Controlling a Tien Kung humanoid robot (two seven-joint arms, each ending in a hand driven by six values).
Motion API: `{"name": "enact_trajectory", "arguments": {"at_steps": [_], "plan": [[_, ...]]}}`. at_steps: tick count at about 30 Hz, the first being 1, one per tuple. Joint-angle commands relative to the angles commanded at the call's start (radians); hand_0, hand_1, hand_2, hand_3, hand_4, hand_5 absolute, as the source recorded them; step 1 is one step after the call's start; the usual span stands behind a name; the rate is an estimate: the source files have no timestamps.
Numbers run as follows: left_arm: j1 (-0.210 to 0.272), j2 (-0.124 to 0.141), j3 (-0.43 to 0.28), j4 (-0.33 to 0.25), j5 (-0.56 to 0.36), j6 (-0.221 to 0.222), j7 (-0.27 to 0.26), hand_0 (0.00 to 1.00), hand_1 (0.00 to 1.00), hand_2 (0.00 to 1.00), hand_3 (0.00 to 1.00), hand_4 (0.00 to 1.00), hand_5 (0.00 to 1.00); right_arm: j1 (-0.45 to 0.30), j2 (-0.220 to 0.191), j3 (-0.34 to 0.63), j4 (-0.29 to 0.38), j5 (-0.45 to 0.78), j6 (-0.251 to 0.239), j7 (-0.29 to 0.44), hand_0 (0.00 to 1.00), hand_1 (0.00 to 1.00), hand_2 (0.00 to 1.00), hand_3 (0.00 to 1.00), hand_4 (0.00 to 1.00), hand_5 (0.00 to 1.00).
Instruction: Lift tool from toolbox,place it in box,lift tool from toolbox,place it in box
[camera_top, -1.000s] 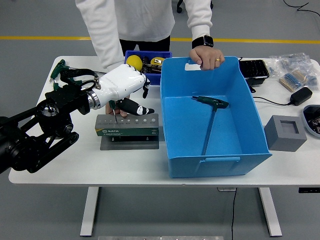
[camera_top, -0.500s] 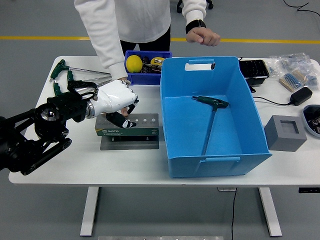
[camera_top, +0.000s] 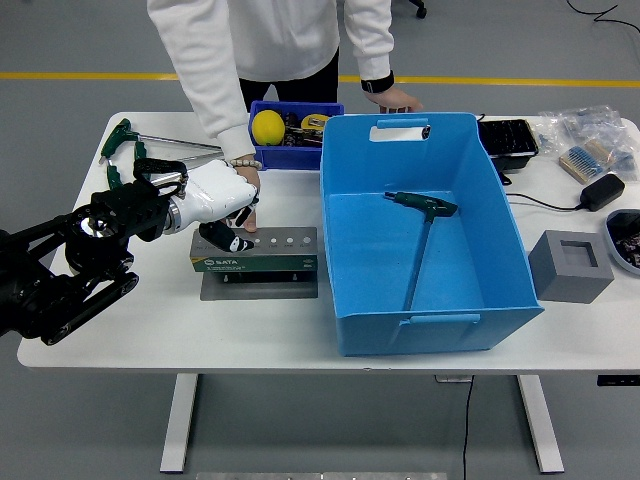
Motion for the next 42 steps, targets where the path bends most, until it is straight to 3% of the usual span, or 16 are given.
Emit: {"name": "enact_trajectory", "arguments": {"at_steps": [2,3,11,26,27,32,33,38,39,42], "plan": [[-0.002,0.003,0.0,-0.001,0.0,-0.01,0.0,0.683,0.476,0.406,0.321,0.819,0.533,0.0,0.0,0.001,0.0,-0.002,0.0,-0.001,0.698,0.653,0.74,0.658,0.873,0.82],[-0.003,0.005,0.002,-0.003,0.0,-0.017,0.001,0.672,0.405,0.352,0.26,0.819,0.534,0.0,0.0,0.0,0.0,-0.002,0.0,-0.001,0.7,0.652,0.739,0.658,0.873,0.82],[-0.008,0.011,0.015,-0.013,0.0,-0.046,0.01,0.669,0.392,0.338,0.24,0.818,0.539,-0.001,0.0,-0.001,0.0,-0.002,0.002,0.0,0.698,0.653,0.739,0.658,0.872,0.823],[-0.012,0.013,0.023,0.005,0.0,-0.032,0.004,0.632,0.308,0.261,0.174,0.816,0.547,0.0,-0.001,-0.006,0.0,0.004,0.002,0.001,0.698,0.652,0.738,0.657,0.871,0.821],[-0.012,0.013,0.023,0.005,0.0,-0.032,0.004,0.57,0.238,0.208,0.122,0.816,0.544,0.0,-0.001,-0.006,0.0,0.004,0.002,0.001,0.698,0.654,0.738,0.657,0.871,0.821],[-0.012,0.013,0.026,0.014,0.0,-0.026,-0.001,0.57,0.238,0.208,0.122,0.816,0.544,0.001,-0.001,-0.006,0.0,0.005,0.002,0.002,0.698,0.654,0.738,0.657,0.871,0.821],[-0.012,0.013,0.026,0.015,0.0,-0.024,-0.002,0.433,0.157,0.141,0.087,0.817,0.554,0.001,-0.001,-0.006,0.0,0.005,0.002,0.002,0.698,0.653,0.738,0.659,0.874,0.82],[-0.01,0.012,0.027,0.025,0.0,-0.001,-0.009,0.433,0.157,0.141,0.087,0.817,0.554,0.001,-0.001,-0.005,0.0,0.004,0.002,0.002,0.698,0.653,0.738,0.659,0.874,0.82],[-0.009,0.012,0.026,0.028,0.0,0.007,-0.01,0.361,0.116,0.113,0.08,0.816,0.549,0.001,-0.001,-0.005,0.0,0.004,0.002,0.002,0.698,0.653,0.738,0.658,0.874,0.82],[-0.005,0.012,0.024,0.033,0.0,0.025,-0.009,0.361,0.116,0.113,0.08,0.816,0.549,0.0,-0.001,-0.005,0.0,0.004,0.002,0.002,0.698,0.653,0.738,0.658,0.874,0.82]]}}
